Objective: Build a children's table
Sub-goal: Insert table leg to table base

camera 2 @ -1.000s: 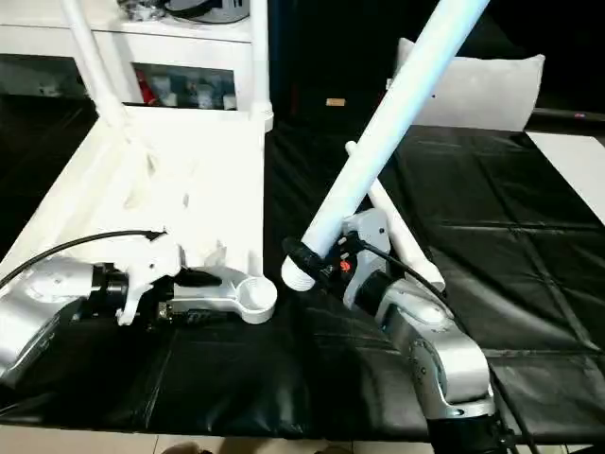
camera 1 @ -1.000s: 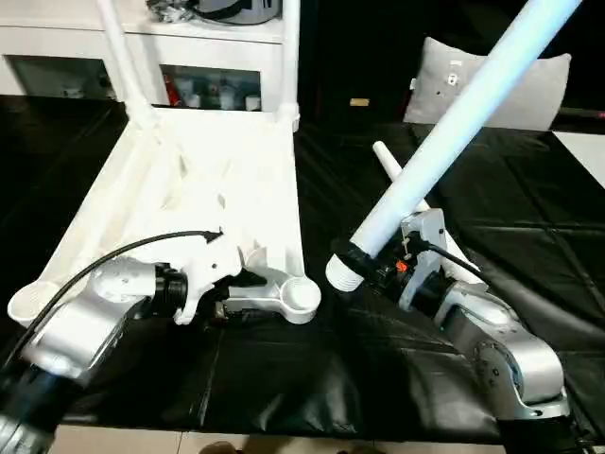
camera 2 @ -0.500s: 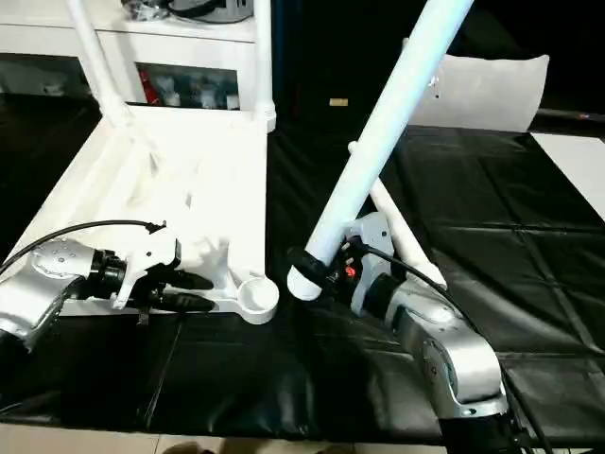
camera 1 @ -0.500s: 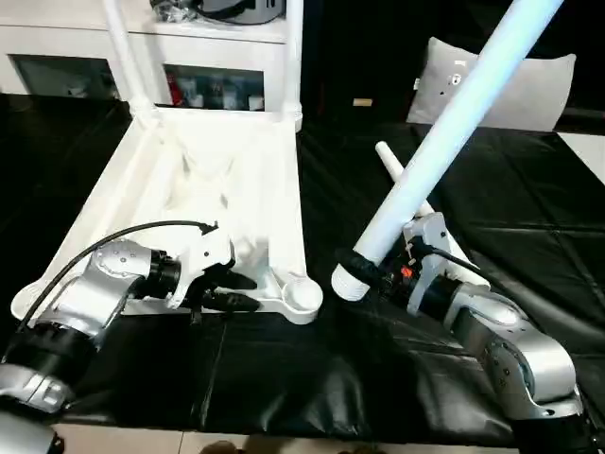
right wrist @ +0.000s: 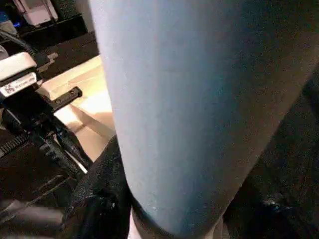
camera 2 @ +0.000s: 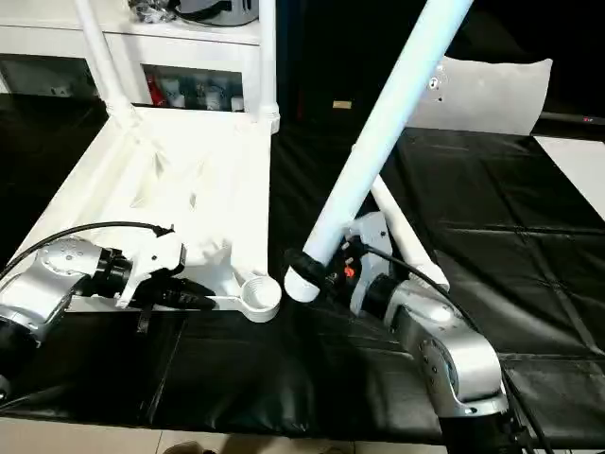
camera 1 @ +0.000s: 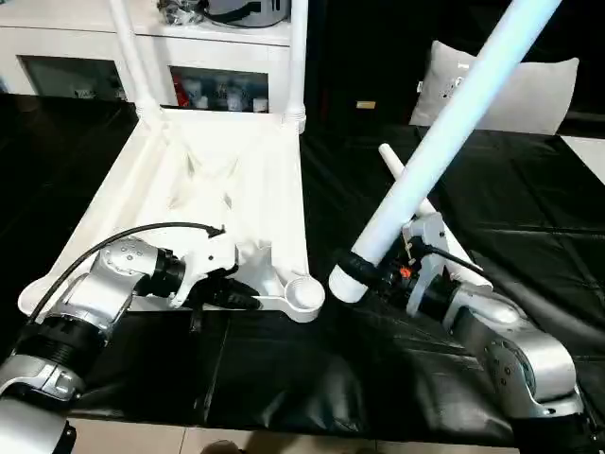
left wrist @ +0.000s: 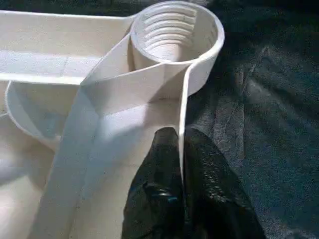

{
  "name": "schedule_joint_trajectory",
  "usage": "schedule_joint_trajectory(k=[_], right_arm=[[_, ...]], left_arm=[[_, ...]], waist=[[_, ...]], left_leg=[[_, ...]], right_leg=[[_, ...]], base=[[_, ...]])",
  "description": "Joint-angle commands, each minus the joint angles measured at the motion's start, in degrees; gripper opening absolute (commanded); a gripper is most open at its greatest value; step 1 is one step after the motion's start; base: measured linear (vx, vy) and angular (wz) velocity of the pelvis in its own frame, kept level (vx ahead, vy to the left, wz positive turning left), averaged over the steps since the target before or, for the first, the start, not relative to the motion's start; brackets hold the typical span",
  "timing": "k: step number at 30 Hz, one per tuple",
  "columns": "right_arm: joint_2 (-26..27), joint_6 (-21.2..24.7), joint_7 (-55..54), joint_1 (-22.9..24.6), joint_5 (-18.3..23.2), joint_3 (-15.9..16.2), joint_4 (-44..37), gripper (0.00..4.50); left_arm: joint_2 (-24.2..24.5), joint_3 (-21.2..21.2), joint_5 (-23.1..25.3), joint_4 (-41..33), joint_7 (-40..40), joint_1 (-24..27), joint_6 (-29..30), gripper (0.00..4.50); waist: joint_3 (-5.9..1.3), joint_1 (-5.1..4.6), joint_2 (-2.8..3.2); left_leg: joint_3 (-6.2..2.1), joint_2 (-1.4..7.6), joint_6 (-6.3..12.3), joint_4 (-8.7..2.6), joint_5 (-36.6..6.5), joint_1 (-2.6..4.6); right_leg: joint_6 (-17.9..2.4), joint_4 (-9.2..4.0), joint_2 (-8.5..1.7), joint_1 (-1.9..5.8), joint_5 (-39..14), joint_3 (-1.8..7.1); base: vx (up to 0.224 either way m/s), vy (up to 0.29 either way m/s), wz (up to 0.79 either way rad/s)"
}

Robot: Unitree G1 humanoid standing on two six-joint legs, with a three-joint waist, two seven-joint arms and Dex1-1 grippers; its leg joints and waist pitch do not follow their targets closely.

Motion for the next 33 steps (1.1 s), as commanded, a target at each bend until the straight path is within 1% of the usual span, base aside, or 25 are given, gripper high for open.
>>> schedule_joint_trajectory(k=[1, 2, 3, 4, 5, 6, 7, 8, 9, 10, 11, 14, 15, 16, 17, 19, 20, 21, 22, 25, 26, 27, 28, 31, 33], right_arm=[[-0.8, 0.7, 0.2, -1.8, -0.7, 0.9, -1.7, 1.91], [-0.9, 0.8, 0.3, -2.0, -0.8, 1.1, -1.7, 1.91], [-0.9, 0.9, 0.6, -2.9, -1.0, 1.6, -1.5, 1.91], [-0.9, 0.9, 0.8, -3.6, -1.1, 1.8, -1.3, 1.91], [-0.9, 0.9, 0.9, -3.7, -1.1, 1.9, -1.3, 1.91], [-1.0, 0.7, 1.3, -4.6, -1.2, 2.2, -0.9, 1.91], [-1.1, 0.6, 1.6, -5.0, -1.4, 2.5, -0.7, 1.91], [-1.1, 0.4, 1.7, -5.1, -1.5, 2.7, -0.6, 1.91], [-1.1, 0.4, 1.8, -5.2, -1.5, 2.7, -0.6, 1.91], [-1.2, 0.2, 1.8, -5.4, -1.7, 3.1, -0.3, 1.91], [-1.6, -0.4, 1.9, -5.5, -2.3, 3.8, 0.2, 1.91], [-2.1, -1.7, 2.1, -5.3, -3.7, 4.9, 1.2, 1.91], [-2.1, -2.0, 2.1, -5.3, -4.0, 5.0, 1.4, 1.91], [-2.1, -2.0, 2.1, -5.2, -4.0, 5.0, 1.4, 1.91], [-2.0, -2.3, 2.0, -5.1, -4.4, 5.0, 1.8, 1.91], [-1.9, -2.5, 1.9, -5.0, -4.6, 5.0, 1.8, 1.91], [-1.9, -2.8, 1.8, -4.7, -4.7, 5.2, 1.8, 1.91], [-1.8, -2.9, 1.8, -4.5, -4.6, 5.3, 1.8, 1.91], [-1.9, -3.0, 1.7, -4.4, -4.6, 5.4, 1.8, 1.91], [-1.9, -3.0, 1.7, -4.0, -4.6, 5.4, 1.7, 1.91], [-1.9, -3.1, 1.8, -3.9, -4.6, 5.4, 1.7, 1.91], [-1.9, -3.1, 1.8, -3.8, -4.6, 5.4, 1.6, 1.91], [-1.8, -3.1, 1.8, -3.7, -4.7, 5.3, 1.6, 1.91], [-1.7, -3.2, 1.9, -3.6, -4.7, 5.4, 1.6, 1.91], [-1.7, -3.2, 1.9, -3.6, -4.6, 5.3, 1.7, 1.91]], left_arm=[[-1.2, -0.1, 0.6, -0.8, 0.9, 0.3, -0.6, 0.03], [-1.5, -0.2, 0.6, -1.1, 1.1, 0.4, -0.8, 0.00], [-2.7, -0.1, 0.2, -2.2, 1.7, 1.2, -1.0, 0.00], [-3.7, 0.0, 0.0, -3.1, 2.4, 1.6, -1.4, 0.00], [-3.8, 0.0, 0.0, -3.2, 2.5, 1.6, -1.4, 0.00], [-5.3, 0.0, 0.0, -4.1, 3.6, 1.9, -2.1, 0.00], [-6.3, 0.0, 0.0, -4.6, 4.5, 2.0, -2.4, 0.00], [-7.1, 0.1, -0.1, -4.9, 5.0, 2.1, -2.5, 0.00], [-7.3, 0.1, -0.2, -5.0, 5.1, 2.1, -2.5, 0.00], [-8.1, 0.3, -0.2, -5.1, 5.9, 2.1, -2.6, 0.00], [-8.6, 0.4, 0.3, -4.8, 6.4, 2.2, -2.5, 0.00], [-8.5, 0.2, 1.7, -4.2, 7.8, 2.5, -1.8, 0.00], [-8.2, 0.2, 2.1, -4.3, 8.0, 2.7, -0.2, 0.00], [-8.2, 0.2, 2.1, -4.3, 8.0, 2.7, -0.1, 0.00], [-7.9, 0.4, 1.9, -4.4, 7.3, 3.1, 3.4, 0.00], [-7.9, 0.7, 1.1, -4.1, 6.2, 3.2, 4.2, 0.00], [-8.0, 1.1, 0.8, -3.1, 5.5, 3.2, 3.6, 0.27], [-8.0, 1.4, 0.7, -2.7, 5.3, 3.2, 3.6, 0.43], [-8.0, 1.5, 0.7, -2.5, 5.2, 3.1, 3.7, 0.54], [-8.1, 1.7, 1.3, -1.9, 5.9, 2.8, 3.0, 0.64], [-8.3, 1.9, 1.3, -1.7, 6.1, 2.7, 2.8, 0.76], [-8.5, 2.1, 1.1, -1.7, 5.8, 2.8, 2.8, 0.83], [-8.7, 2.4, 0.7, -1.5, 5.4, 2.8, 2.7, 0.87], [-9.0, 2.6, 0.2, -1.1, 3.9, 2.7, 2.9, 0.87], [-8.7, 1.8, 1.1, -0.8, 3.1, 2.5, 2.8, 0.87]], waist=[[-3.67, -0.02, 1.06], [-3.74, -0.07, 1.02], [-3.78, -0.11, 0.90], [-3.84, -0.06, 0.94], [-3.89, -0.05, 0.85], [-3.99, -0.02, 0.82], [-4.02, -0.10, 0.54], [-3.94, -0.09, 0.51], [-3.91, 0.06, 0.63], [-3.87, 0.05, 0.43], [-3.83, 0.16, 0.54], [-3.73, 0.21, 0.56], [-3.73, 0.17, 0.56], [-3.68, 0.15, 0.53], [-3.71, 0.10, 0.48], [-3.63, 0.02, 0.45], [-3.60, -0.01, 0.58], [-3.66, -0.03, 0.65], [-3.67, -0.01, 0.59], [-3.78, 0.02, 0.66], [-3.74, -0.03, 0.61], [-3.72, 0.05, 0.75], [-3.70, 0.03, 0.73], [-3.71, 0.09, 0.73], [-3.70, 0.03, 0.72]], left_leg=[[-0.05, 1.41, -3.70, -4.89, -16.4, 0.57], [-0.01, 1.40, -3.62, -4.83, -15.6, 0.47], [0.10, 1.35, -3.43, -4.71, -15.2, 0.40], [0.08, 1.40, -3.41, -4.66, -14.7, 0.38], [0.14, 1.42, -3.23, -4.55, -13.7, 0.32], [0.21, 1.39, -3.05, -4.47, -12.7, 0.31], [0.26, 1.41, -2.89, -4.45, -12.2, 0.26], [0.32, 1.34, -2.59, -4.41, -11.8, 0.24], [0.36, 1.36, -2.40, -4.35, -12.1, 0.34], [0.45, 1.38, -2.28, -4.38, -12.4, 0.42], [0.44, 1.42, -2.34, -4.44, -13.0, 0.52], [0.35, 1.41, -2.68, -4.59, -13.8, 0.40], [0.35, 1.43, -2.80, -4.60, -14.1, 0.45], [0.32, 1.38, -2.79, -4.61, -14.3, 0.40], [0.35, 1.36, -2.84, -4.60, -14.6, 0.44], [0.30, 1.30, -2.65, -4.61, -14.7, 0.41], [0.25, 1.28, -2.61, -4.64, -14.8, 0.37], [0.23, 1.30, -2.64, -4.63, -14.6, 0.37], [0.29, 1.27, -2.57, -4.61, -14.6, 0.35], [0.26, 1.29, -2.35, -4.59, -14.1, 0.32], [0.30, 1.27, -2.27, -4.57, -14.3, 0.31], [0.29, 1.26, -2.26, -4.58, -14.7, 0.40], [0.31, 1.29, -2.25, -4.60, -14.9, 0.43], [0.22, 1.33, -2.39, -4.69, -15.1, 0.37], [0.21, 1.31, -2.36, -4.71, -15.2, 0.36]], right_leg=[[-9.6, -4.61, -3.61, 2.32, -16.6, 1.87], [-10.0, -4.41, -3.59, 2.42, -14.9, 1.85], [-10.2, -4.37, -3.64, 2.51, -14.2, 1.87], [-10.3, -4.28, -3.70, 2.59, -13.6, 1.89], [-10.7, -4.15, -3.64, 2.62, -12.1, 1.87], [-11.0, -4.04, -3.59, 2.67, -10.7, 1.85], [-11.0, -4.02, -3.52, 2.75, -9.9, 1.82], [-11.1, -4.01, -3.47, 2.75, -9.6, 1.83], [-10.9, -4.15, -3.60, 2.71, -10.5, 1.88], [-10.7, -4.27, -3.53, 2.61, -11.2, 1.89], [-10.5, -4.30, -3.55, 2.50, -12.4, 1.89], [-9.6, -4.47, -3.63, 2.51, -14.6, 1.90], [-9.4, -4.50, -3.63, 2.45, -15.0, 1.92], [-9.3, -4.55, -3.63, 2.44, -15.4, 1.91], [-9.1, -4.55, -3.68, 2.46, -16.3, 1.94], [-8.7, -4.76, -3.66, 2.37, -17.7, 1.95], [-8.6, -4.87, -3.62, 2.33, -17.9, 1.95], [-8.7, -4.75, -3.60, 2.34, -17.1, 1.97], [-8.8, -4.81, -3.57, 2.36, -16.8, 1.98], [-9.4, -4.62, -3.52, 2.46, -15.1, 1.93], [-9.4, -4.66, -3.47, 2.43, -15.1, 1.93], [-9.4, -4.74, -3.52, 2.39, -15.8, 1.92], [-9.3, -4.80, -3.53, 2.34, -16.1, 1.95], [-9.3, -4.77, -3.59, 2.39, -16.4, 1.93], [-9.2, -4.81, -3.57, 2.39, -16.3, 1.93]], base=[[0.000, 0.000, 0.00], [0.000, 0.000, 0.00], [0.000, 0.000, 0.00], [0.000, 0.000, 0.00], [0.000, 0.000, 0.00], [0.000, 0.000, 0.00], [0.000, 0.000, 0.00], [0.000, 0.000, 0.00], [0.000, 0.000, 0.00], [0.000, 0.000, 0.00], [0.000, 0.000, 0.00], [0.000, 0.000, 0.00], [0.000, 0.000, 0.00], [0.000, 0.000, 0.00], [0.000, 0.000, 0.00], [0.000, 0.000, 0.00], [0.000, 0.000, 0.00], [0.000, 0.000, 0.00], [0.000, 0.000, 0.00], [0.000, 0.000, 0.00], [0.000, 0.000, 0.00], [0.000, 0.000, 0.00], [0.000, 0.000, 0.00], [0.000, 0.000, 0.00], [0.000, 0.000, 0.00]])
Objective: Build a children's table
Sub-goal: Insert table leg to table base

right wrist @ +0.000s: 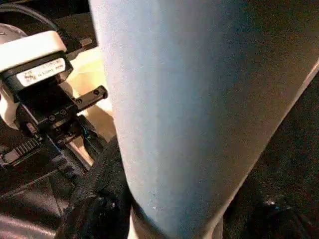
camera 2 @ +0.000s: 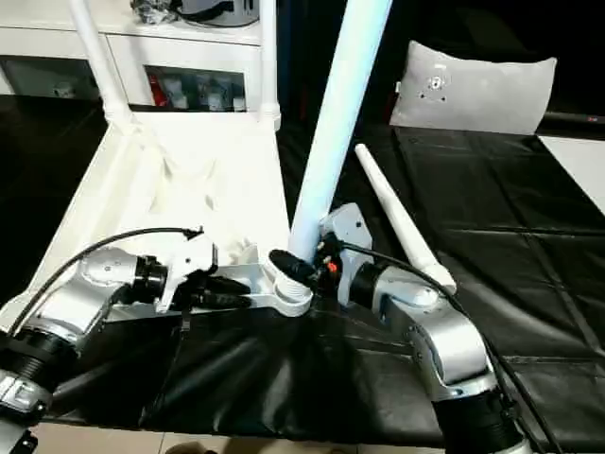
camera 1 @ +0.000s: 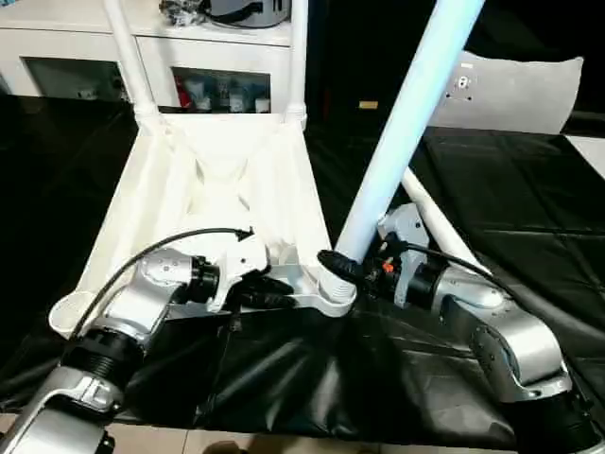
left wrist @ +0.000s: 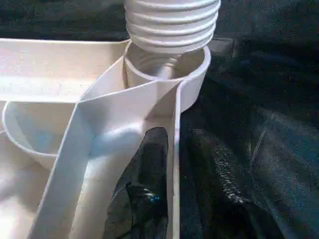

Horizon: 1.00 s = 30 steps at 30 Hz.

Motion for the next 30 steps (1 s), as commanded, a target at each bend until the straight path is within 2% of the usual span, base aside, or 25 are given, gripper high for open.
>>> schedule_joint_trajectory(k=[1, 2, 5, 10, 11, 14, 17, 20, 21, 23, 24, 26, 28, 29, 30], right_arm=[[0.0, -0.6, 0.1, -0.1, -0.2, -0.3, 0.1, 1.91], [0.0, -0.7, 0.1, -0.1, -0.2, -0.2, 0.1, 1.91], [0.0, -0.7, 0.0, 0.0, -0.3, -0.2, 0.1, 1.91], [0.0, -0.7, 0.0, 0.3, -0.4, -0.1, 0.0, 1.91], [0.0, -0.7, 0.0, 0.3, -0.4, -0.1, 0.0, 1.91], [-0.1, -0.5, 0.0, 0.2, -0.5, 0.0, 0.1, 1.91], [-0.8, -0.1, 0.6, -0.6, -1.3, 1.1, 1.0, 1.91], [-1.1, 0.2, 1.0, -1.0, -1.8, 1.8, 1.6, 1.91], [-1.4, 0.5, 1.6, -1.7, -2.3, 2.6, 2.6, 1.91], [-1.6, 1.0, 1.9, -2.2, -2.5, 3.1, 3.2, 1.91], [-1.8, 1.3, 2.5, -2.8, -2.8, 3.7, 3.9, 1.91], [-2.0, 1.4, 3.1, -3.2, -3.1, 4.4, 4.7, 1.91], [-2.1, 1.1, 3.8, -3.9, -3.6, 5.0, 5.8, 1.90], [-1.9, 0.8, 4.2, -4.5, -3.9, 5.3, 6.9, 1.90], [-1.9, 0.8, 4.3, -4.6, -3.9, 5.3, 7.0, 1.90]], left_arm=[[0.0, -1.4, 1.0, 1.3, -1.2, 0.2, 0.3, 0.87], [0.0, -1.4, 0.9, 1.2, -1.3, 0.3, 0.3, 0.87], [0.0, -1.5, 1.1, 1.3, -1.4, 0.4, 0.6, 0.87], [-0.2, -1.5, 2.6, 2.9, 0.2, 0.0, -0.5, 0.87], [-0.2, -1.5, 2.6, 2.9, 0.2, 0.0, -0.5, 0.58], [0.4, -1.5, 3.7, 3.4, 0.5, -0.1, -1.1, 0.48], [0.9, -2.0, 5.0, 3.7, 0.9, -0.2, -1.9, 0.14], [1.2, -2.5, 5.5, 3.3, 0.6, -0.2, -2.1, 0.02], [1.4, -2.9, 6.1, 2.6, 0.3, -0.1, -2.4, 0.00], [1.5, -3.2, 6.5, 2.1, 0.3, -0.1, -2.7, 0.00], [1.8, -3.7, 6.9, 1.5, 0.0, 0.0, -3.2, 0.00], [2.0, -4.2, 7.2, 0.7, -0.6, 0.1, -3.8, 0.00], [1.8, -4.6, 6.9, -0.9, -1.6, 0.3, -4.0, 0.00], [1.6, -5.0, 6.8, -2.3, -2.2, 0.4, -4.1, 0.00], [1.6, -5.0, 6.8, -2.4, -2.2, 0.4, -4.2, 0.00]], waist=[[-3.61, -0.04, 0.47], [-3.57, -0.04, 0.77], [-3.62, -0.11, 0.55], [-3.50, -0.11, 0.60], [-3.44, -0.12, 0.59], [-3.32, -0.16, 0.57], [-3.18, -0.17, 0.33], [-3.19, -0.26, 0.26], [-3.19, -0.33, -0.06], [-3.25, -0.33, 0.12], [-3.28, -0.39, -0.20], [-3.30, -0.33, 0.05], [-3.44, -0.24, -0.34], [-3.49, -0.32, -0.18], [-3.54, -0.32, -0.29]], left_leg=[[0.00, 1.34, -2.38, -4.68, -15.2, 0.34], [-0.04, 1.31, -2.49, -4.71, -15.3, 0.32], [0.01, 1.31, -2.43, -4.68, -15.2, 0.30], [-0.01, 1.34, -2.46, -4.74, -15.9, 0.38], [0.01, 1.31, -2.49, -4.76, -16.5, 0.43], [-0.09, 1.37, -2.65, -4.87, -17.8, 0.52], [-0.19, 1.34, -2.60, -4.95, -19.0, 0.61], [-0.32, 1.35, -2.61, -4.99, -19.0, 0.54], [-0.24, 1.40, -2.47, -4.99, -18.7, 0.51], [-0.26, 1.45, -2.36, -4.97, -18.1, 0.53], [-0.19, 1.44, -2.25, -4.94, -17.8, 0.51], [-0.18, 1.51, -2.26, -4.96, -17.3, 0.47], [-0.08, 1.54, -2.08, -4.91, -16.0, 0.37], [-0.08, 1.58, -2.15, -4.94, -15.6, 0.35], [0.01, 1.56, -2.14, -4.88, -15.4, 0.43]], right_leg=[[-9.4, -4.78, -3.48, 2.37, -16.0, 1.90], [-9.4, -4.73, -3.48, 2.36, -15.9, 1.90], [-9.6, -4.74, -3.47, 2.43, -15.4, 1.90], [-9.4, -4.89, -3.49, 2.35, -16.5, 1.92], [-9.2, -5.02, -3.51, 2.27, -17.5, 1.93], [-8.7, -5.20, -3.56, 2.12, -20.0, 1.93], [-7.4, -5.64, -3.69, 1.97, -24.0, 1.97], [-7.0, -5.68, -3.77, 1.94, -25.1, 1.94], [-7.0, -5.73, -3.72, 1.92, -24.7, 1.96], [-7.4, -5.48, -3.72, 1.88, -23.4, 2.00], [-7.6, -5.46, -3.68, 1.90, -22.9, 1.99], [-8.0, -5.31, -3.69, 1.95, -21.6, 2.01], [-8.4, -5.05, -3.67, 2.10, -19.2, 2.02], [-9.0, -4.87, -3.67, 2.13, -17.7, 1.98], [-9.3, -4.81, -3.65, 2.13, -16.8, 1.95]], base=[[0.000, 0.000, 0.00], [0.000, 0.000, 0.00], [0.000, 0.000, 0.00], [0.000, 0.000, 0.00], [0.000, 0.000, 0.00], [0.000, 0.000, 0.00], [0.000, 0.000, 0.00], [0.000, 0.000, 0.00], [0.000, 0.000, 0.00], [0.000, 0.000, 0.00], [0.000, 0.000, 0.00], [0.000, 0.000, 0.00], [0.000, 0.000, 0.00], [0.000, 0.000, 0.00], [0.000, 0.000, 0.00]])
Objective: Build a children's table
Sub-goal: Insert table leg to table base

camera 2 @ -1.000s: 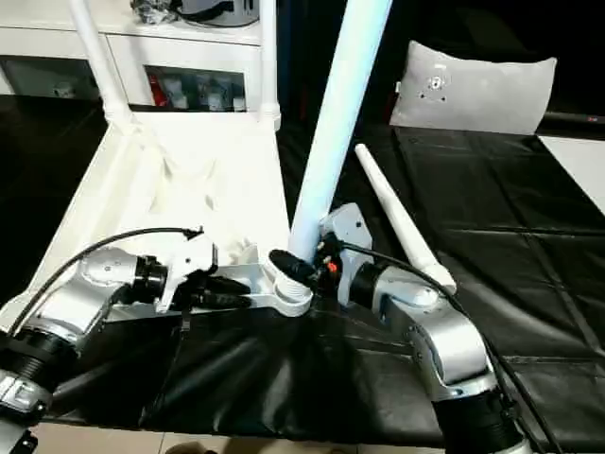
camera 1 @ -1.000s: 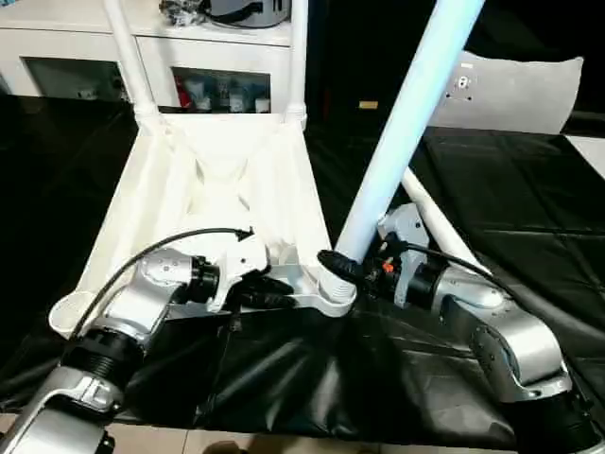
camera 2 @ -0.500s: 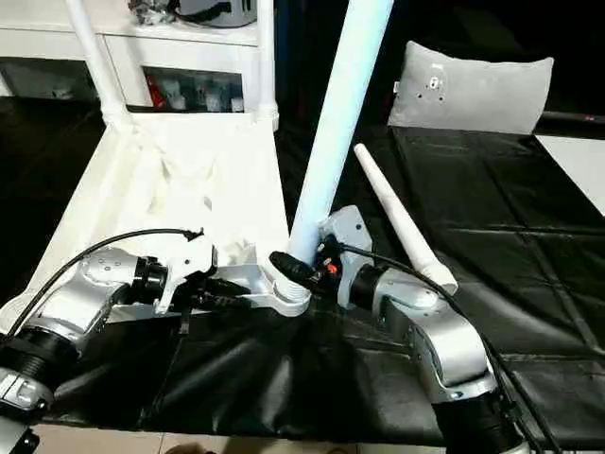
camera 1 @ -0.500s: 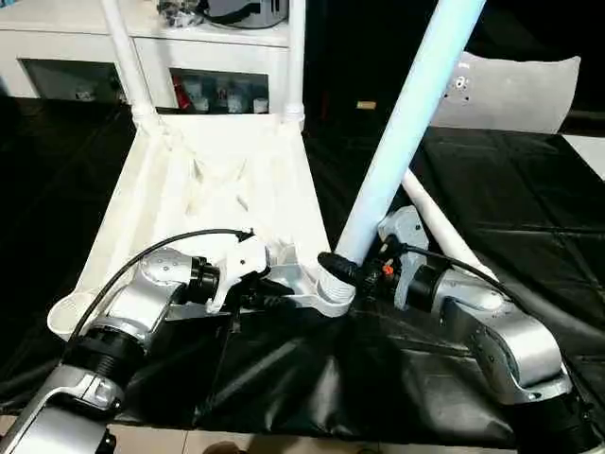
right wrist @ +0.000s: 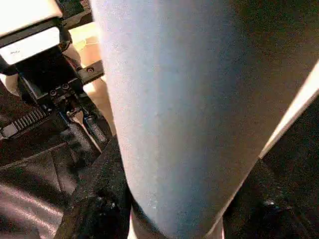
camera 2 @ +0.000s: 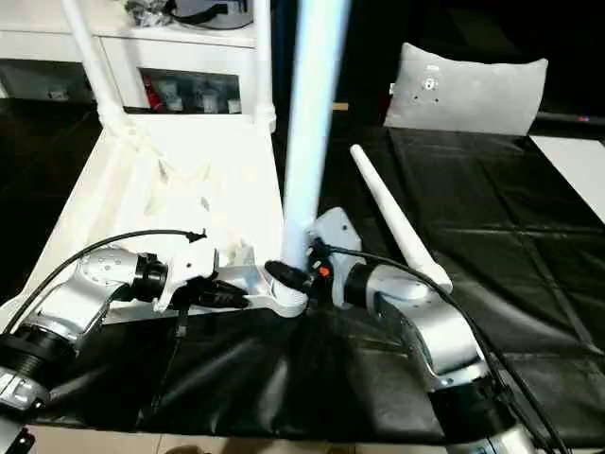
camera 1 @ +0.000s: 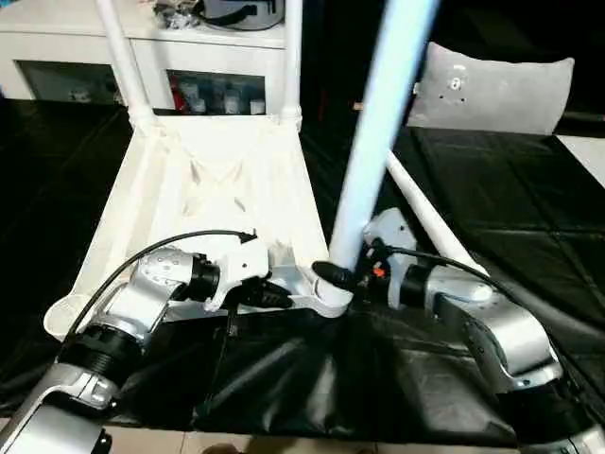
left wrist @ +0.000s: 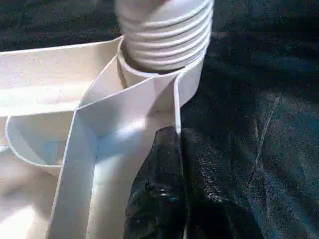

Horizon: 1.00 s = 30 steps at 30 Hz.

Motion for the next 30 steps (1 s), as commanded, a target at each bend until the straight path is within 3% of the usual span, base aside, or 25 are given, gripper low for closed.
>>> schedule_joint_trajectory(k=[1, 4, 7, 10, 14, 15, 16, 17, 19, 20, 21, 22, 23, 24, 25, 26, 28, 30], right_arm=[[-0.5, 0.6, 0.7, -0.2, -1.1, 1.0, 2.0, 1.90], [-0.4, 0.2, 1.7, -0.9, -1.2, 1.3, 3.8, 1.90], [-0.4, -0.1, 2.2, -1.1, -0.9, 1.0, 5.1, 1.90], [-0.3, -0.6, 2.8, -0.2, 0.2, -0.6, 6.4, 1.90], [0.6, -0.4, 2.8, 2.3, 2.5, -3.9, 6.5, 1.90], [1.1, -0.7, 2.6, 3.4, 3.4, -5.1, 6.5, 1.90], [1.1, -0.7, 2.6, 3.4, 3.4, -5.1, 6.5, 1.90], [1.8, -1.4, 2.3, 4.8, 4.3, -6.4, 6.6, 1.90], [2.2, -2.5, 2.1, 6.4, 4.9, -7.1, 6.6, 1.90], [2.3, -2.9, 2.1, 7.1, 5.0, -7.1, 6.4, 1.90], [2.2, -3.8, 2.3, 8.5, 4.4, -6.4, 5.9, 1.90], [2.2, -3.9, 2.3, 8.5, 4.4, -6.4, 5.9, 1.90], [1.8, -4.4, 2.3, 9.1, 3.4, -5.5, 5.4, 1.90], [0.7, -5.9, 2.1, 9.6, 0.7, -3.5, 5.1, 1.90], [0.1, -6.6, 1.8, 9.6, -0.9, -2.3, 5.0, 1.90], [-0.6, -7.3, 1.7, 9.4, -2.6, -1.0, 5.0, 1.90], [-1.0, -7.7, 1.5, 9.2, -3.9, -0.1, 4.9, 1.90], [-1.8, -8.0, 1.8, 8.7, -5.2, 1.3, 5.0, 1.90]], left_arm=[[0.0, -3.1, 2.2, -1.5, -2.5, 0.8, -0.3, 0.00], [-0.5, -3.9, 2.4, -2.2, -3.1, 0.4, -1.3, 0.00], [-0.8, -4.0, 2.1, -2.5, -2.9, 0.1, -1.5, 0.00], [-1.3, -3.4, 1.8, -2.8, -2.0, -0.2, -1.3, 0.00], [-1.9, -1.8, 1.9, -1.1, 0.3, -0.6, -1.6, 0.00], [-1.9, -1.3, 1.7, -0.6, 0.6, -0.5, -1.5, 0.00], [-1.9, -1.3, 1.7, -0.6, 0.6, -0.5, -1.5, 0.00], [-1.8, -0.8, 1.4, -0.1, 0.8, -0.3, -1.3, 0.00], [-1.8, -0.4, 1.3, 0.3, 1.0, -0.3, -1.2, 0.00], [-1.7, -0.3, 1.2, 0.4, 1.1, -0.2, -1.2, 0.00], [-1.7, -0.1, 1.1, 0.5, 1.1, -0.2, -1.1, 0.00], [-1.7, -0.1, 1.1, 0.5, 1.1, -0.2, -1.1, 0.00], [-1.6, 0.0, 1.2, 0.5, 1.0, -0.2, -1.1, 0.00], [-1.4, 0.0, 1.3, 0.7, 0.9, -0.3, -1.1, 0.00], [-1.2, -0.1, 1.6, 0.7, 0.8, -0.3, -1.2, 0.00], [-1.0, -0.3, 1.9, 0.7, 0.7, -0.4, -1.4, 0.00], [-0.9, -0.4, 2.0, 0.7, 0.5, -0.4, -1.5, 0.00], [-0.7, -0.4, 2.0, 0.7, 0.3, -0.4, -1.7, 0.00]], waist=[[-3.28, -0.14, 0.22], [-3.41, -0.07, 0.08], [-3.37, -0.09, 0.01], [-3.32, -0.07, 0.10], [-3.44, 0.18, 0.03], [-3.43, 0.27, 0.68], [-3.40, 0.26, 0.52], [-3.46, 0.45, 0.89], [-3.42, 0.43, 0.61], [-3.47, 0.61, 1.18], [-3.44, 0.49, 0.75], [-3.47, 0.55, 0.72], [-3.48, 0.61, 1.20], [-3.48, 0.55, 0.92], [-3.48, 0.63, 1.27], [-3.44, 0.53, 1.09], [-3.43, 0.58, 1.51], [-3.32, 0.42, 1.40]], left_leg=[[0.09, 1.52, -2.15, -4.67, -15.1, 0.22], [0.23, 1.50, -1.93, -4.62, -14.0, 0.26], [0.18, 1.49, -2.12, -4.68, -15.2, 0.30], [0.10, 1.53, -2.37, -4.74, -16.6, 0.41], [0.11, 1.60, -2.03, -4.75, -16.5, 0.46], [0.06, 1.56, -2.17, -4.77, -16.6, 0.45], [0.13, 1.59, -2.13, -4.79, -17.0, 0.52], [-0.02, 1.55, -2.34, -4.84, -17.0, 0.43], [0.08, 1.58, -2.31, -4.85, -17.5, 0.50], [-0.05, 1.57, -2.49, -4.86, -17.9, 0.51], [-0.03, 1.57, -2.39, -4.93, -18.1, 0.49], [-0.02, 1.56, -2.27, -4.92, -17.8, 0.43], [-0.08, 1.53, -2.25, -4.92, -17.4, 0.39], [0.00, 1.54, -2.18, -4.92, -17.2, 0.34], [-0.05, 1.50, -2.30, -4.92, -17.1, 0.32], [-0.01, 1.45, -2.34, -4.98, -16.6, 0.28], [-0.03, 1.44, -2.42, -4.98, -17.1, 0.34], [-0.15, 1.47, -2.50, -5.13, -18.9, 0.44]], right_leg=[[-9.6, -4.73, -3.59, 2.02, -16.2, 1.96], [-10.0, -4.59, -3.51, 2.18, -13.2, 1.95], [-9.9, -4.69, -3.60, 2.22, -14.8, 1.90], [-9.3, -4.94, -3.69, 2.12, -17.3, 1.95], [-9.8, -4.94, -3.61, 2.13, -15.9, 1.91], [-10.0, -4.90, -3.56, 2.08, -15.3, 1.89], [-10.0, -5.04, -3.55, 2.00, -15.3, 1.89], [-10.3, -4.85, -3.59, 2.15, -14.9, 1.83], [-10.2, -5.06, -3.60, 2.04, -15.1, 1.85], [-10.2, -4.96, -3.68, 2.08, -15.4, 1.84], [-10.1, -5.07, -3.55, 2.19, -15.5, 1.77], [-10.1, -5.06, -3.56, 2.25, -15.2, 1.79], [-10.1, -4.99, -3.61, 2.24, -14.9, 1.82], [-9.9, -5.08, -3.54, 2.26, -14.8, 1.81], [-9.8, -5.01, -3.52, 2.31, -14.8, 1.81], [-9.5, -5.09, -3.44, 2.35, -14.7, 1.80], [-9.2, -5.14, -3.53, 2.30, -15.8, 1.87], [-8.9, -5.39, -3.47, 2.18, -18.2, 1.87]], base=[[0.000, 0.000, 0.00], [0.000, 0.000, 0.00], [0.000, 0.000, 0.00], [0.000, 0.000, 0.00], [0.000, 0.000, 0.00], [0.000, 0.000, 0.00], [0.000, 0.000, 0.00], [0.000, 0.000, 0.00], [0.000, 0.000, 0.00], [0.000, 0.000, 0.00], [0.000, 0.000, 0.00], [0.000, 0.000, 0.00], [0.000, 0.000, 0.00], [0.000, 0.000, 0.00], [0.000, 0.000, 0.00], [0.000, 0.000, 0.00], [0.000, 0.000, 0.00], [0.000, 0.000, 0.00]])
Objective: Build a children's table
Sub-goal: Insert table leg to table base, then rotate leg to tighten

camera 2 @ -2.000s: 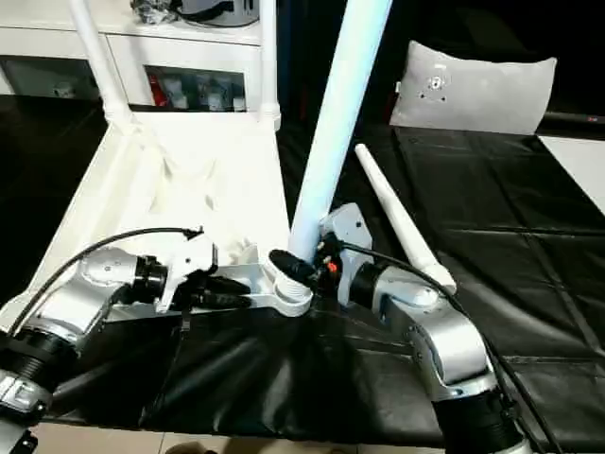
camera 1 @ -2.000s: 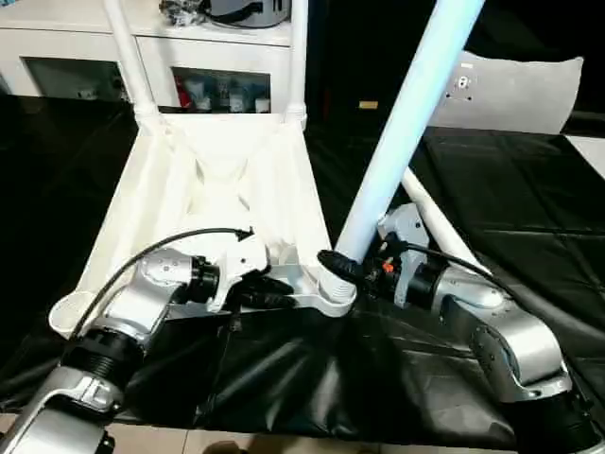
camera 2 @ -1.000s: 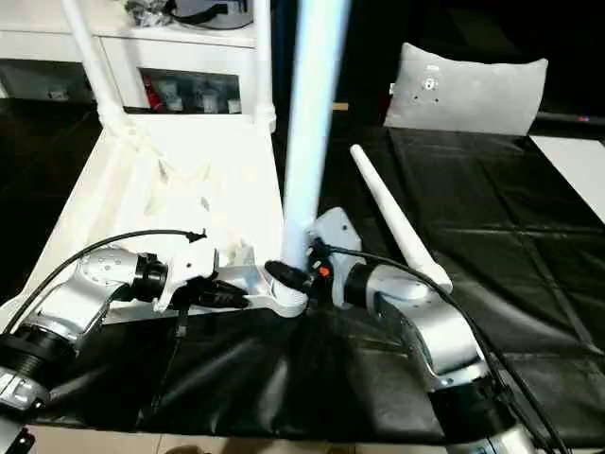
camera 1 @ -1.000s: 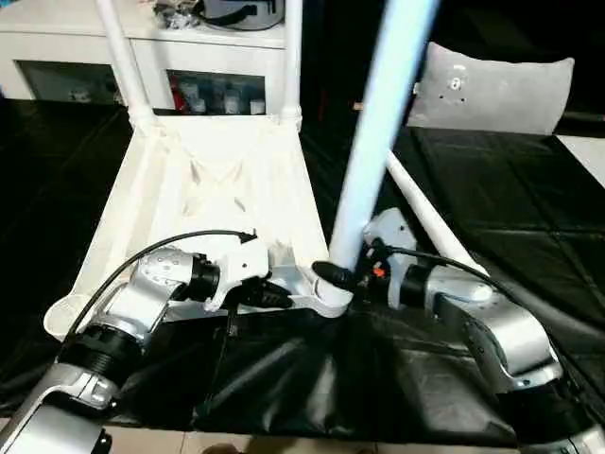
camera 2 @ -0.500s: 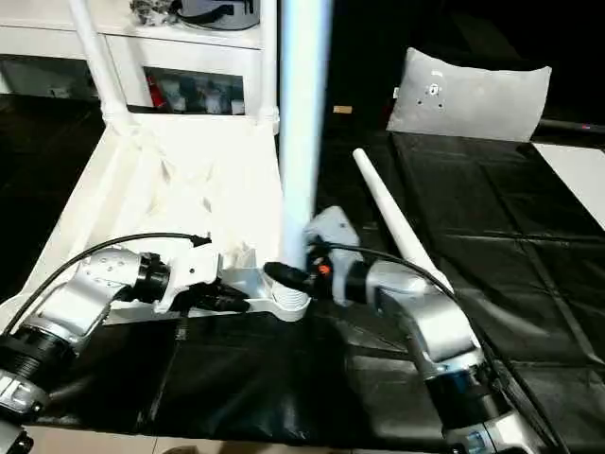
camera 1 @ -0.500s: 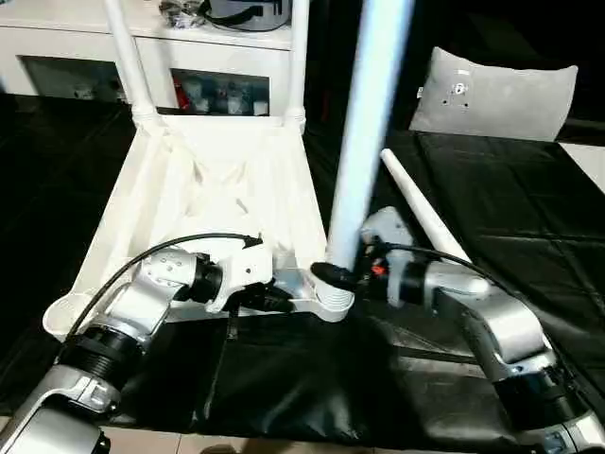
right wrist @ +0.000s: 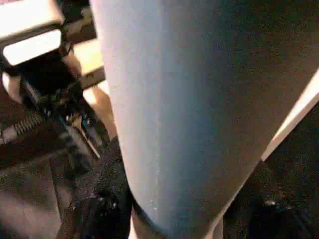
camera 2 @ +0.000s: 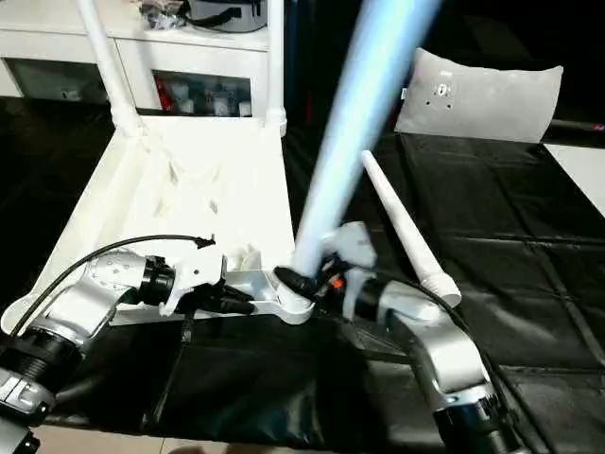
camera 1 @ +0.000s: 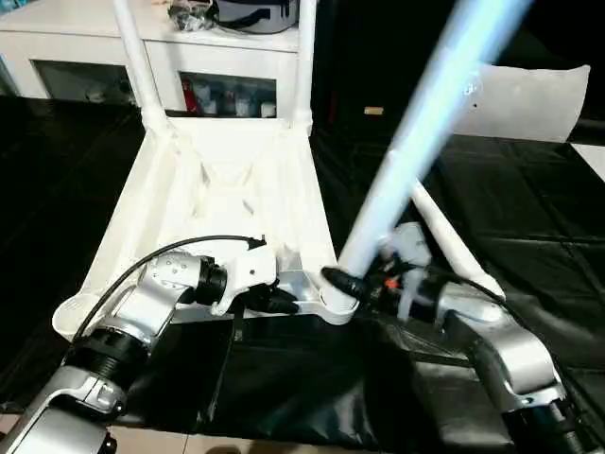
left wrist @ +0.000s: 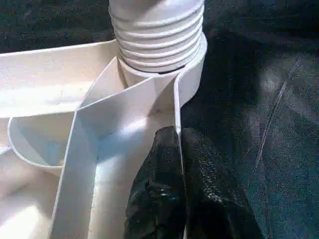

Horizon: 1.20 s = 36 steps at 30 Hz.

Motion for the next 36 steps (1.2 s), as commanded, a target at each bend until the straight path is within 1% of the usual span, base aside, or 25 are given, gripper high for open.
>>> schedule_joint_trajectory(k=[1, 4, 5, 7, 8, 9, 10, 13, 14, 15, 17, 18, 19, 22, 24, 26, 27, 28, 29, 31, 32, 33, 34, 35, 36], right_arm=[[-2.0, 2.4, 0.2, 2.1, -3.4, 2.6, 3.6, 1.90], [-2.4, 1.8, 1.3, 1.7, -3.7, 3.7, 4.3, 1.90], [-2.4, 1.1, 1.9, 1.7, -3.8, 4.1, 5.0, 1.90], [-2.1, 0.8, 2.5, 1.7, -3.3, 4.1, 5.3, 1.90], [-1.8, 0.6, 3.2, 1.7, -2.6, 3.9, 5.6, 1.90], [-1.6, 0.5, 3.6, 1.7, -2.3, 3.8, 5.8, 1.90], [-1.5, 0.1, 4.2, 1.5, -2.2, 3.9, 6.2, 1.90], [-1.8, -1.6, 7.2, 0.2, -2.4, 5.3, 8.1, 1.90], [-2.0, -1.9, 8.3, -0.2, -2.2, 5.7, 8.7, 1.90], [-2.6, -2.1, 10.9, -1.0, -2.2, 6.9, 9.5, 1.90], [-3.1, -2.1, 13.0, -1.5, -2.3, 7.8, 10.2, 1.90], [-3.4, -1.8, 14.2, -1.8, -2.3, 8.4, 10.5, 1.90], [-3.6, -1.7, 15.1, -2.1, -2.4, 8.8, 11.0, 1.90], [-3.7, -2.1, 17.2, -3.4, -3.7, 10.2, 13.3, 1.90], [-2.9, -3.0, 17.4, -4.7, -4.7, 10.3, 15.7, 1.90], [-2.5, -3.2, 17.2, -5.3, -4.9, 10.4, 16.5, 1.90], [-2.5, -3.2, 17.2, -5.3, -4.9, 10.4, 16.5, 1.90], [-2.3, -3.1, 16.9, -5.5, -4.9, 10.3, 16.7, 1.90], [-2.1, -3.0, 16.6, -5.5, -4.8, 10.2, 16.7, 1.90], [-1.7, -2.8, 15.6, -5.4, -4.9, 9.8, 16.6, 1.90], [-1.3, -2.8, 14.5, -5.2, -5.2, 9.5, 16.7, 1.90], [-0.5, -2.9, 11.9, -5.0, -5.9, 8.6, 17.1, 1.90], [-0.5, -2.9, 11.9, -5.0, -5.9, 8.6, 17.1, 1.90], [-0.1, -3.0, 10.8, -4.9, -6.3, 8.1, 17.4, 1.90], [0.6, -2.6, 8.2, -4.8, -6.7, 7.1, 17.9, 1.90]], left_arm=[[0.7, -0.3, 1.0, 0.3, -0.2, -0.5, -0.8, 0.00], [0.7, -0.3, 1.1, 0.7, -0.3, -0.7, -1.1, 0.00], [0.8, -0.2, 1.1, 0.6, -0.4, -0.7, -1.1, 0.00], [1.0, -0.1, 1.0, 0.4, -0.5, -0.6, -1.1, 0.00], [1.2, 0.0, 0.9, 0.3, -0.6, -0.5, -1.1, 0.00], [1.2, 0.1, 0.8, 0.3, -0.7, -0.5, -1.2, 0.00], [1.3, 0.2, 0.6, 0.2, -0.9, -0.5, -1.3, 0.00], [1.6, -0.1, 0.2, 0.7, -2.6, -0.9, -2.2, 0.00], [1.6, -0.2, 0.3, 1.1, -3.0, -1.4, -2.4, 0.00], [1.4, -0.6, 0.6, 2.3, -3.8, -2.8, -2.9, 0.00], [1.0, -0.8, 0.9, 3.7, -4.0, -4.1, -3.3, 0.00], [0.7, -0.8, 1.1, 4.6, -4.0, -5.0, -3.7, 0.00], [0.4, -0.8, 1.2, 5.6, -3.9, -5.8, -3.9, 0.00], [-0.2, -0.8, 1.6, 7.7, -3.8, -7.6, -4.4, 0.00], [-0.2, -0.9, 2.1, 8.4, -3.6, -7.9, -4.7, 0.00], [0.1, -1.0, 2.4, 8.7, -3.5, -7.9, -4.9, 0.00], [0.1, -1.0, 2.4, 8.7, -3.5, -7.9, -4.9, 0.00], [0.2, -0.9, 2.3, 8.7, -3.4, -7.6, -4.7, 0.00], [0.5, -0.6, 2.2, 8.5, -3.1, -7.2, -4.6, 0.00], [0.9, 0.1, 1.9, 8.0, -2.3, -6.2, -4.2, 0.00], [1.2, 0.9, 1.4, 7.0, -1.6, -5.2, -3.4, 0.00], [1.8, 2.2, 0.4, 3.7, -0.2, -2.8, -1.2, 0.00], [1.8, 2.2, 0.4, 3.7, -0.2, -2.8, -1.2, 0.00], [2.0, 2.7, 0.1, 2.2, 0.4, -1.7, -0.2, 0.00], [2.5, 3.5, -0.2, -1.1, 1.5, 0.4, 2.0, 0.00]], waist=[[-2.63, -0.41, 0.90], [-2.66, -0.43, 0.88], [-2.68, -0.46, 0.72], [-2.72, -0.44, 0.81], [-2.78, -0.47, 0.99], [-2.78, -0.52, 0.94], [-2.78, -0.50, 1.15], [-2.82, -0.78, 1.36], [-2.84, -0.79, 1.36], [-2.94, -0.74, 1.57], [-3.02, -0.68, 1.40], [-3.07, -0.49, 1.53], [-3.11, -0.38, 1.46], [-3.13, -0.18, 1.48], [-3.12, -0.12, 1.42], [-2.94, -0.27, 1.20], [-2.82, -0.32, 1.26], [-2.72, -0.39, 1.06], [-2.73, -0.44, 1.16], [-2.78, -0.46, 1.18], [-2.80, -0.54, 1.14], [-2.83, -0.53, 0.99], [-2.83, -0.63, 1.05], [-2.67, -0.74, 1.09], [-2.58, -0.99, 1.15]], left_leg=[[-0.18, 1.50, -2.57, -4.80, -19.1, 0.32], [-0.20, 1.59, -2.49, -4.82, -19.9, 0.45], [-0.20, 1.58, -2.34, -4.81, -19.9, 0.34], [-0.21, 1.62, -2.23, -4.86, -19.5, 0.32], [-0.22, 1.63, -2.18, -4.88, -19.3, 0.32], [-0.19, 1.61, -2.07, -4.90, -19.1, 0.32], [-0.21, 1.58, -2.09, -4.89, -19.1, 0.32], [-0.21, 1.52, -1.97, -4.85, -19.5, 0.24], [-0.20, 1.54, -1.93, -4.86, -19.3, 0.27], [-0.20, 1.47, -1.76, -4.81, -18.9, 0.33], [-0.10, 1.45, -1.50, -4.75, -17.8, 0.39], [-0.06, 1.49, -1.34, -4.68, -16.9, 0.39], [-0.04, 1.52, -1.28, -4.65, -16.0, 0.31], [0.04, 1.44, -1.21, -4.57, -15.7, 0.31], [-0.03, 1.55, -1.32, -4.62, -16.4, 0.31], [-0.10, 1.60, -1.54, -4.83, -17.7, 0.34], [-0.16, 1.60, -1.64, -4.94, -18.2, 0.30], [-0.15, 1.60, -1.64, -5.02, -18.8, 0.34], [-0.22, 1.62, -1.72, -5.01, -19.6, 0.50], [-0.26, 1.74, -1.69, -5.05, -19.2, 0.47], [-0.26, 1.73, -1.70, -5.09, -19.2, 0.45], [-0.29, 1.88, -1.78, -5.13, -19.0, 0.39], [-0.35, 1.95, -1.94, -5.23, -18.7, 0.22], [-0.29, 1.78, -1.87, -5.27, -19.0, 0.13], [-0.32, 1.74, -2.00, -5.33, -20.2, 0.31]], right_leg=[[-8.8, -5.10, -3.45, 1.95, -18.3, 1.91], [-9.0, -5.12, -3.48, 1.83, -18.2, 1.97], [-9.1, -5.07, -3.49, 1.90, -17.8, 1.96], [-9.4, -5.04, -3.53, 1.93, -17.1, 1.93], [-9.7, -4.98, -3.50, 1.99, -16.0, 1.91], [-9.9, -4.94, -3.46, 2.02, -15.3, 1.87], [-10.0, -4.92, -3.49, 2.06, -15.1, 1.87], [-10.5, -4.99, -3.49, 2.16, -14.8, 1.79], [-10.6, -4.97, -3.48, 2.19, -14.7, 1.80], [-10.7, -4.91, -3.44, 2.22, -14.0, 1.76], [-11.3, -4.84, -3.34, 2.35, -12.3, 1.74], [-11.7, -4.70, -3.40, 2.42, -10.8, 1.77], [-12.1, -4.58, -3.46, 2.57, -9.4, 1.73], [-12.6, -4.51, -3.39, 2.65, -9.0, 1.65], [-12.8, -4.52, -3.59, 2.67, -9.9, 1.64], [-12.1, -4.80, -3.64, 2.60, -13.2, 1.63], [-11.9, -4.87, -3.67, 2.58, -14.4, 1.63], [-11.6, -5.03, -3.67, 2.52, -16.0, 1.60], [-11.0, -5.22, -3.81, 2.40, -18.5, 1.67], [-10.8, -5.28, -3.87, 2.25, -18.7, 1.79], [-10.7, -5.25, -3.77, 2.28, -18.4, 1.76], [-11.0, -5.07, -3.93, 2.27, -17.8, 1.77], [-11.1, -4.93, -4.00, 2.37, -17.3, 1.78], [-10.9, -5.10, -3.83, 2.28, -18.1, 1.72], [-10.4, -5.32, -3.74, 2.08, -20.0, 1.70]], base=[[0.000, 0.000, 0.00], [0.000, 0.000, 0.00], [0.000, 0.000, 0.00], [0.000, 0.000, 0.00], [0.000, 0.000, 0.00], [0.000, 0.000, 0.00], [0.000, 0.000, 0.00], [0.000, 0.000, 0.00], [0.000, 0.000, 0.00], [0.000, 0.000, 0.00], [0.000, 0.000, 0.00], [0.000, 0.000, 0.00], [0.000, 0.000, 0.00], [0.000, 0.000, 0.00], [0.000, 0.000, 0.00], [0.000, 0.000, 0.00], [0.000, 0.000, 0.00], [0.000, 0.000, 0.00], [0.000, 0.000, 0.00], [0.000, 0.000, 0.00], [0.000, 0.000, 0.00], [0.000, 0.000, 0.00], [0.000, 0.000, 0.00], [0.000, 0.000, 0.00], [0.000, 0.000, 0.00]])
